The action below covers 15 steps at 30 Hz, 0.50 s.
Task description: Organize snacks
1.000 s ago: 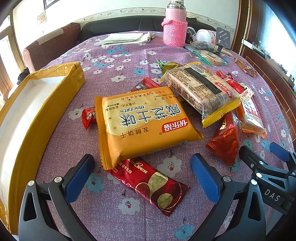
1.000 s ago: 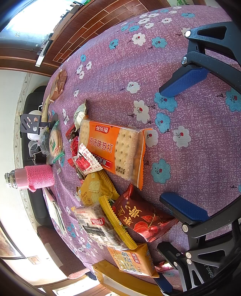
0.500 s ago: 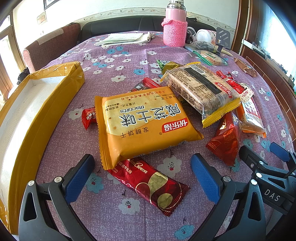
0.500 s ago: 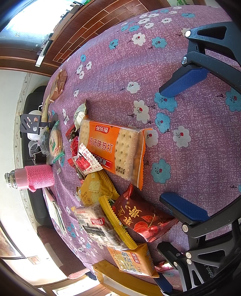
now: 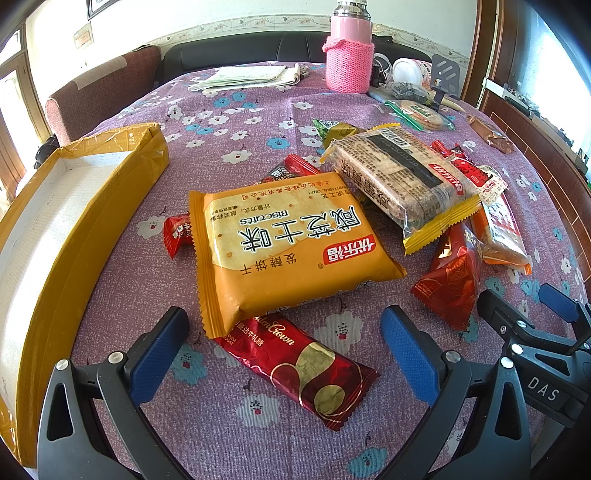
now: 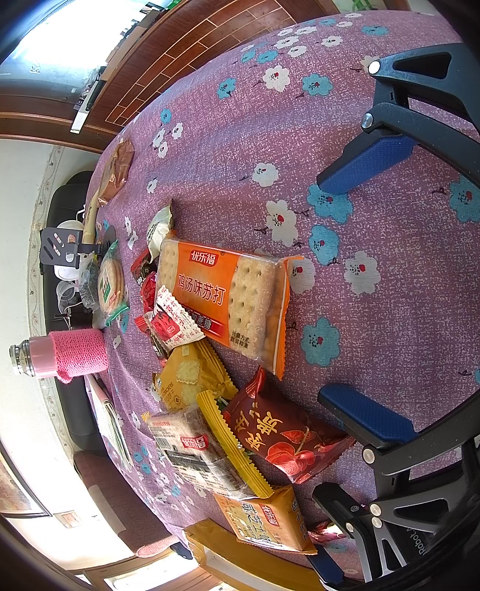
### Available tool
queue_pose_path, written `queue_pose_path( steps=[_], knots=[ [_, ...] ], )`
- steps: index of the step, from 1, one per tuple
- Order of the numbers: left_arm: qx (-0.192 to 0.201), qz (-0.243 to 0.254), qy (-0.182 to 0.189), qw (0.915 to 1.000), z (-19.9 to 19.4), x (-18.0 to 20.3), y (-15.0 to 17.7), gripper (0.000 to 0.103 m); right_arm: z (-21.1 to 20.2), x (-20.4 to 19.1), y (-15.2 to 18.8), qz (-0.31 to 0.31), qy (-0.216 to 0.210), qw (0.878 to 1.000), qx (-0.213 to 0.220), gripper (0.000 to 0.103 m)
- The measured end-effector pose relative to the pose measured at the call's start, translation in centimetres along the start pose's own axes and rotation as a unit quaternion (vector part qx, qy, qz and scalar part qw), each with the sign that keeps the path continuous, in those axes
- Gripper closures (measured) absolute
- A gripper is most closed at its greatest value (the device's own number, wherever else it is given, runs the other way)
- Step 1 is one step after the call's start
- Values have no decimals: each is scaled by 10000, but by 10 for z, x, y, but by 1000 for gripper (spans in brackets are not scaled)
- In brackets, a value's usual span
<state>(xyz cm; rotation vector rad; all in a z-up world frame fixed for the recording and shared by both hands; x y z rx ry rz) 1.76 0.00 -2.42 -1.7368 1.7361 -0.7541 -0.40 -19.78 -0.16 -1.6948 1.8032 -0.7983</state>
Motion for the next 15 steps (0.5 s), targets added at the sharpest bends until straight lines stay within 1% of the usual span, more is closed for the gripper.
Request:
queue_pose_path(
  steps=[4, 9, 15],
  knots=[
    [-20, -26, -18, 10000, -1, 0, 1, 0, 1, 0, 0, 15, -2, 10000, -1, 0],
    [-108, 177, 202, 9996, -3, 0, 2, 0, 0, 0, 0, 18, -6, 10000, 0, 0],
    [-42, 160, 188, 9997, -5, 2, 4, 0, 0, 0, 0, 18, -6, 10000, 0, 0]
  ],
)
Point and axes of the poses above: each gripper's, at about its wrist camera, not at the fingertips, and z roughly the way its jaws point, x to its right, y to its underside, the point moved 3 cm from there along z, roughly the way its jaws point, and after that the axes turned 11 degrees about x, right-handed, at the moved point
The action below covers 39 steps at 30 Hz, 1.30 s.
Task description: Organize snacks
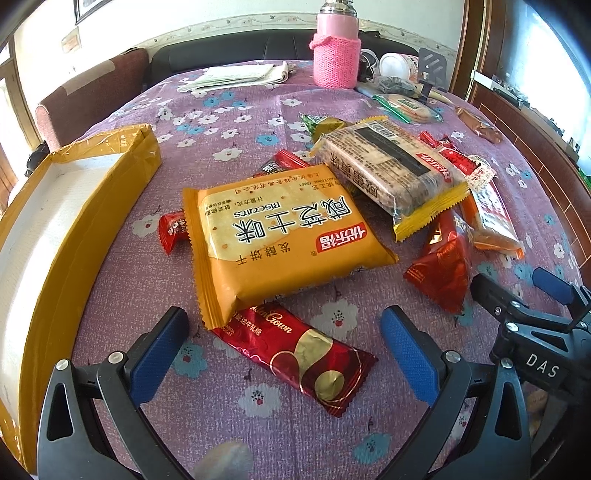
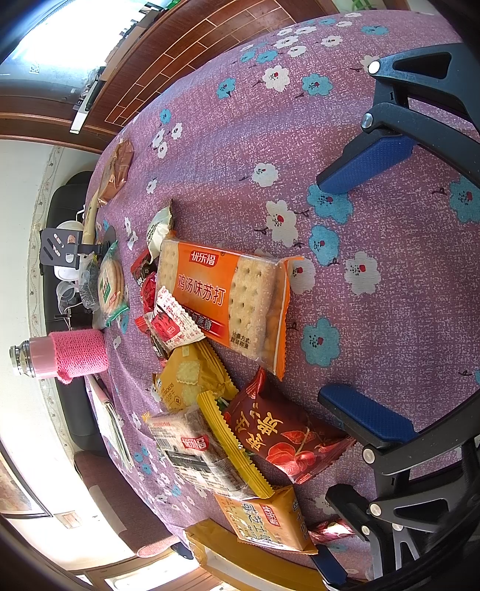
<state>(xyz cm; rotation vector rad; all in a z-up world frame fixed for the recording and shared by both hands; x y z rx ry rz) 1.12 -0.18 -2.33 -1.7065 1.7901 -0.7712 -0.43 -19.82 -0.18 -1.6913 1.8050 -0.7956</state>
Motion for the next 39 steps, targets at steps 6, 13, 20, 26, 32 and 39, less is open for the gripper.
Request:
queue_pose_path(
  steps=[6, 13, 20, 26, 32, 39],
  knots=[
    [8, -16, -17, 10000, -1, -1, 0, 0, 0, 0, 0, 0, 0, 10000, 0, 0],
    [-158, -60, -74, 9998, -3, -1, 0, 0, 0, 0, 0, 0, -1, 10000, 0, 0],
    [-175, 83, 77, 9998, -7, 1, 4, 0, 0, 0, 0, -1, 1, 10000, 1, 0],
    [-174, 169, 130, 9996, -14, 5, 11, 0, 0, 0, 0, -1, 1, 10000, 0, 0],
    [-258, 202, 194, 9993, -15, 5, 12, 0, 0, 0, 0, -1, 1, 10000, 1, 0],
    [-338, 330, 350, 9983, -18, 6, 13, 0, 0, 0, 0, 1, -1, 10000, 2, 0]
  ],
)
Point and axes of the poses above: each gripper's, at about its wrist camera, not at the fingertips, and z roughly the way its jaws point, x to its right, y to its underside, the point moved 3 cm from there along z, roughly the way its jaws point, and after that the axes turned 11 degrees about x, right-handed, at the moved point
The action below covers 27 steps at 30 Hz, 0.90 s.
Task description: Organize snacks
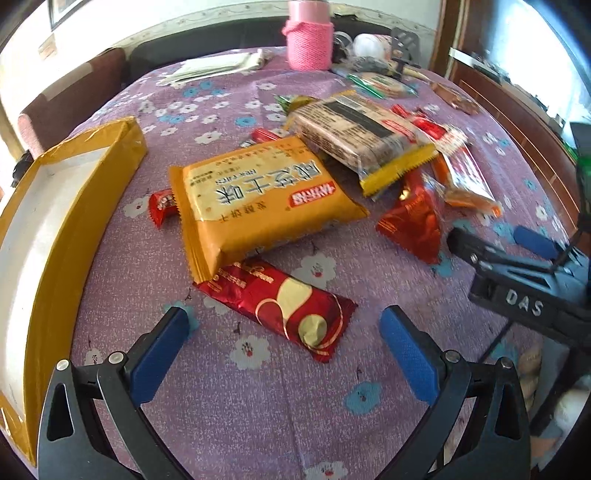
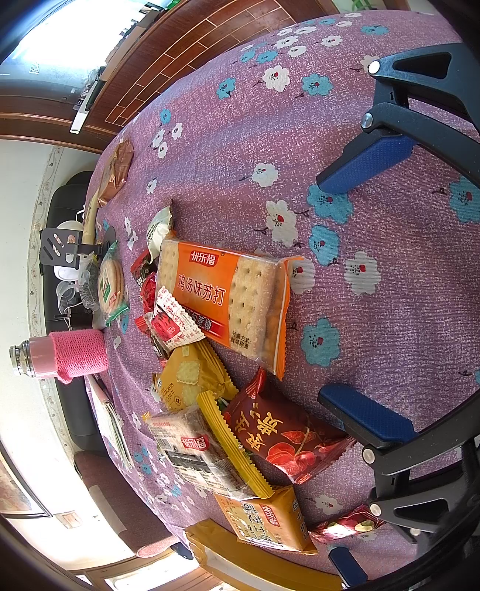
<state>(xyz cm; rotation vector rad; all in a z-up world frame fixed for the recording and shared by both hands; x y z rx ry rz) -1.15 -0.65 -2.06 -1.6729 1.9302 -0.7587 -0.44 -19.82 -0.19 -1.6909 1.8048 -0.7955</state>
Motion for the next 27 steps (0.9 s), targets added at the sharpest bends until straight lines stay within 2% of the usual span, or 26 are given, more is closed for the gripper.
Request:
queue_pose_path(
  steps=[3, 5, 7, 10, 12, 16, 18, 22, 24, 27],
  knots=[
    [292, -212, 181, 9992, -19, -3, -1, 4, 0, 0, 0, -3, 3, 10000, 0, 0],
    [730, -234, 250, 9967, -45, -4, -5, 4, 0, 0, 0, -2, 2, 10000, 0, 0],
    [1185, -244, 479, 9915, -72, -4, -9, 4, 0, 1, 0, -2, 2, 10000, -1, 0],
    [1655, -193, 609, 9841, -102, -6, -10, 4, -1, 2, -1, -6, -1, 10000, -2, 0],
    [1904, -94, 474, 9805, -114, -8, -9, 4, 0, 0, 0, -9, -4, 10000, -4, 0],
    [2395, 91, -281, 9704, -130, -18, -5, 4, 0, 0, 0, -7, -1, 10000, -2, 0],
    [2514, 44, -474, 9667, -132, -25, -3, 4, 0, 0, 0, -5, -1, 10000, -2, 0],
    [2710, -208, -637, 9602, -139, -40, 0, 4, 0, 0, 0, -5, -2, 10000, -2, 0],
    [2672, -216, -549, 9618, -139, -41, 0, 4, 0, 0, 0, -6, -2, 10000, -2, 0],
    [2427, -318, -227, 9693, -138, -52, -3, 4, 0, -1, 0, -2, -8, 10000, 1, 0]
  ],
)
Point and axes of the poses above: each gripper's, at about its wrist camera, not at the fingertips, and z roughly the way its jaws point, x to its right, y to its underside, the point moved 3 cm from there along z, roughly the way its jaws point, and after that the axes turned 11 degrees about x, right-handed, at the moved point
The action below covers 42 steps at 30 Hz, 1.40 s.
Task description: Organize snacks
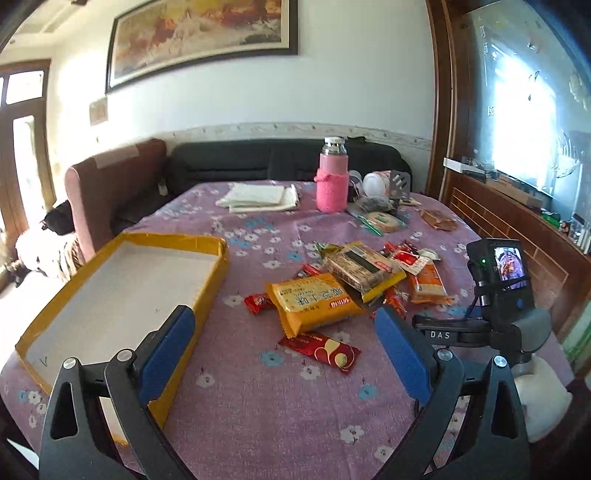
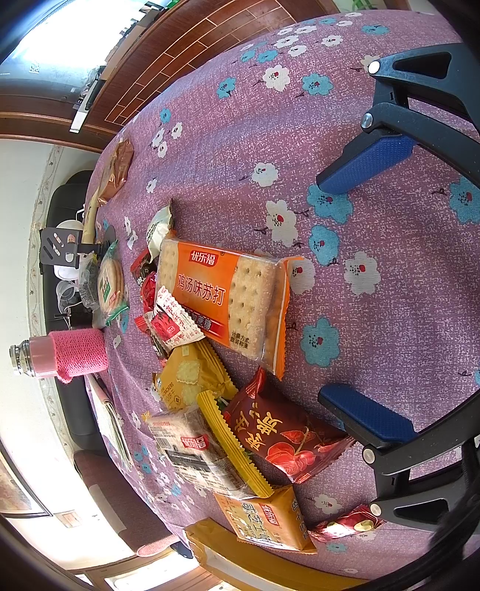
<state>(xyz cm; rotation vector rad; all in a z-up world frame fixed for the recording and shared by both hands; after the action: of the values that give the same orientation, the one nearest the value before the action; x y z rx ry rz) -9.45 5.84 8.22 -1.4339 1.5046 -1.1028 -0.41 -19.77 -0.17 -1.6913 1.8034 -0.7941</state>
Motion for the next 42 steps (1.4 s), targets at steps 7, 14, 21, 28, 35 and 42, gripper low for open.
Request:
queue_pose_path(
  steps=[7, 14, 21, 28, 35, 42],
  knots=[
    [40, -426, -406, 9983, 3, -60, -23, 4, 0, 0, 0, -1, 2, 10000, 0, 0],
    [-496, -688, 562, 9948, 14, -33, -6, 4, 0, 0, 0, 0, -1, 10000, 0, 0],
    [-760, -695, 696, 9922, 23, -13, 5, 4, 0, 0, 0, -1, 1, 10000, -1, 0],
    [-881, -679, 825, 9904, 23, -5, 11, 4, 0, 0, 0, -3, -17, 10000, -8, 0],
    [-912, -691, 750, 9906, 22, -17, 11, 4, 4, -1, -6, -67, -71, 9994, -329, 0],
    [-567, -1033, 180, 9929, 16, -72, -10, 4, -4, 4, -4, -97, -84, 9988, -483, 9]
  ],
)
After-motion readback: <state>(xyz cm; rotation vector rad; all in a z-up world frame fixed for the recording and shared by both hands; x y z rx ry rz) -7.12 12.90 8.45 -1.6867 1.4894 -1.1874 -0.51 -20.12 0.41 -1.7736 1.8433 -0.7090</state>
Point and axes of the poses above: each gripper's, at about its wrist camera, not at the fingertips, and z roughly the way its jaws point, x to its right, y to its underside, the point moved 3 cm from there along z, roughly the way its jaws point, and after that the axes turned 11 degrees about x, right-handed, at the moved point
